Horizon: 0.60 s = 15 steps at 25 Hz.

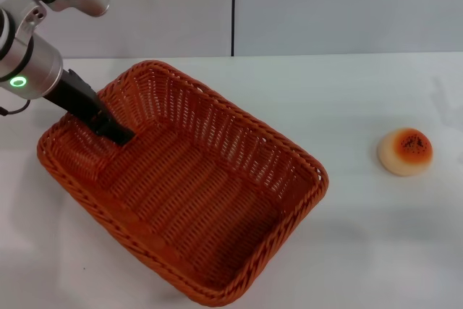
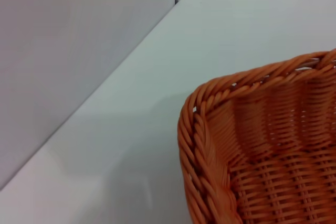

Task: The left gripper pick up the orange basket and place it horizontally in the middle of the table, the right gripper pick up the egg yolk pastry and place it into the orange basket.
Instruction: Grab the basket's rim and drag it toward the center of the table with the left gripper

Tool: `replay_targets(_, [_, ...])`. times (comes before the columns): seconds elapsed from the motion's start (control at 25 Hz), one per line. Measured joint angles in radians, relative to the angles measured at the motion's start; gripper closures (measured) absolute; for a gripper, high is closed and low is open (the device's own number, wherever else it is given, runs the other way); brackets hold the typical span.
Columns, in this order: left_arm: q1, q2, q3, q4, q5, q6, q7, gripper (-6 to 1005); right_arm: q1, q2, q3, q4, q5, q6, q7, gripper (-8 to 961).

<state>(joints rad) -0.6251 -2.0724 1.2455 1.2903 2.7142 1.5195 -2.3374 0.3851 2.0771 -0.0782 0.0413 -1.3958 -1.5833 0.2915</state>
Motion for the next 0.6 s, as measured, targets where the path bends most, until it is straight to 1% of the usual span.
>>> replay_targets(0.4, [-0.044, -0.001, 0.016, -0.05, 0.01, 0.015, -0.009, 220, -0.001, 0.001, 0.0, 0.0, 0.0, 0.003, 0.0, 374])
replay_targets(0.6, [-0.061, -0.001, 0.016, -0.06, 0.006, 0.027, -0.011, 403, 0.0, 0.001, 0.0, -0.003, 0.0, 0.003, -0.004, 377])
